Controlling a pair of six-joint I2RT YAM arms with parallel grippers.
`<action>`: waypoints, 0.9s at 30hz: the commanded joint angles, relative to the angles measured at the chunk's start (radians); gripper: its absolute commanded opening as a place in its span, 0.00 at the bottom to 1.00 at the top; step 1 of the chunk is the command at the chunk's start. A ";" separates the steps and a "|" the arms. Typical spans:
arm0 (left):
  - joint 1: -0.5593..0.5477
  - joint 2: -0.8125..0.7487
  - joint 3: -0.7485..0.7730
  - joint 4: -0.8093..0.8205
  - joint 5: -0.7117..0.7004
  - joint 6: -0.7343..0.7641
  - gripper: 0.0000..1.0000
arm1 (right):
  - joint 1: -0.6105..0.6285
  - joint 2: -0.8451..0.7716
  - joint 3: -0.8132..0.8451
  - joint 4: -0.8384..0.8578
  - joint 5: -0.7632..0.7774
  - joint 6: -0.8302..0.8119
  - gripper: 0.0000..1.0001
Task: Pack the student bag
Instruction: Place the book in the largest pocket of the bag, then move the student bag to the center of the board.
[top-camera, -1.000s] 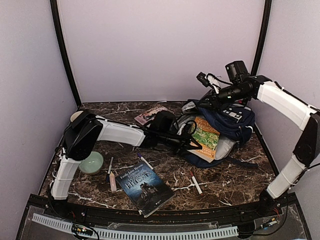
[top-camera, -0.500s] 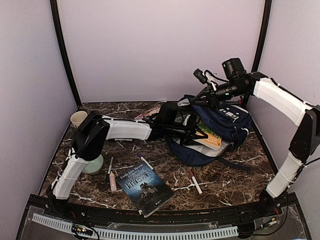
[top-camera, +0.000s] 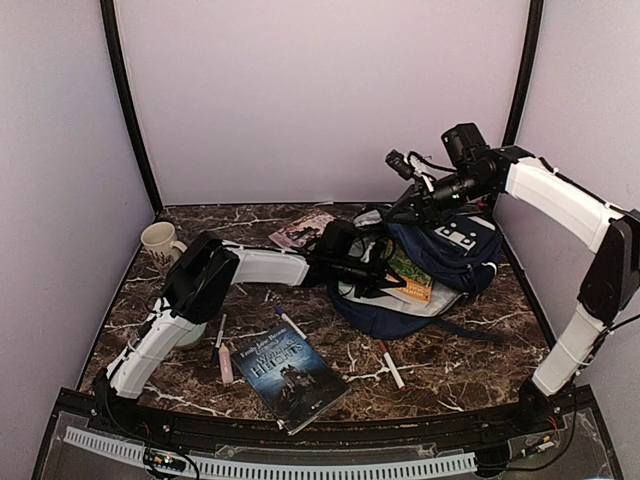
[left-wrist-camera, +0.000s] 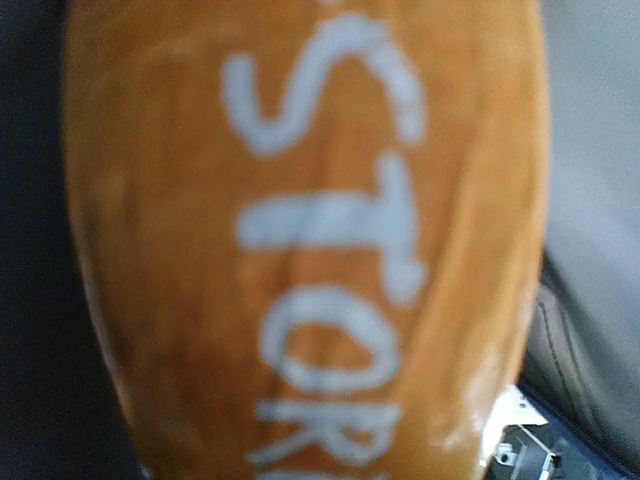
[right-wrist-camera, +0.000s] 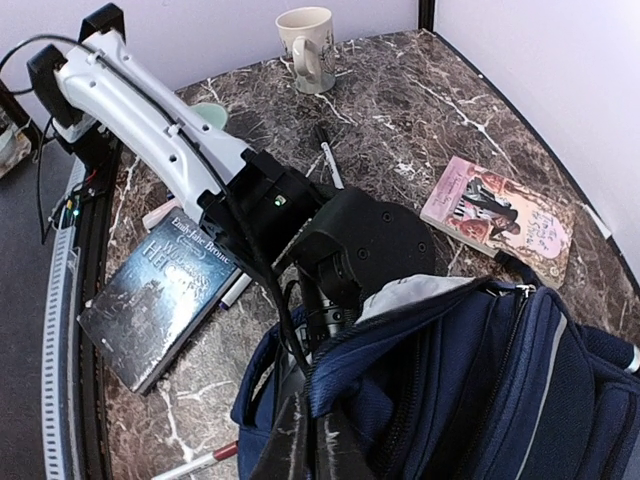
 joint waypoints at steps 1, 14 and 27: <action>0.010 -0.074 0.004 -0.044 -0.098 0.096 0.28 | -0.021 -0.112 -0.071 0.016 0.004 -0.019 0.13; -0.025 -0.298 -0.270 -0.176 -0.240 0.266 0.57 | -0.295 -0.486 -0.507 0.082 0.444 0.157 0.66; -0.064 -0.483 -0.416 -0.334 -0.515 0.593 0.57 | -0.431 -0.375 -0.655 0.171 0.823 0.231 0.89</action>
